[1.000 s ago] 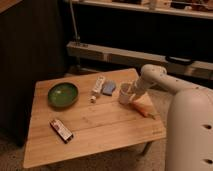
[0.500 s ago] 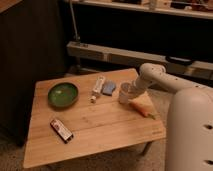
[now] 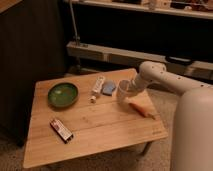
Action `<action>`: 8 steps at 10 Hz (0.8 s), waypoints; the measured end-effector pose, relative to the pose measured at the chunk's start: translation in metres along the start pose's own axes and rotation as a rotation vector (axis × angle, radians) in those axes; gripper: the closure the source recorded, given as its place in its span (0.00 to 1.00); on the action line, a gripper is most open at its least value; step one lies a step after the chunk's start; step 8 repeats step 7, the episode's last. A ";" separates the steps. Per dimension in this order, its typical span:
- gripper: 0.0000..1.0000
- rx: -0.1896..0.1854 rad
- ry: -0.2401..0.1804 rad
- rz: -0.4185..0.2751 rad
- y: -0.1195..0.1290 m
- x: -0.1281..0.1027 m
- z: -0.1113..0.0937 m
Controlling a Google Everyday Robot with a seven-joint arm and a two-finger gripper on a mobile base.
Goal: Pick up the ceramic cup
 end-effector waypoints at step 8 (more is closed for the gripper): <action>1.00 0.056 -0.072 -0.157 0.079 0.044 -0.094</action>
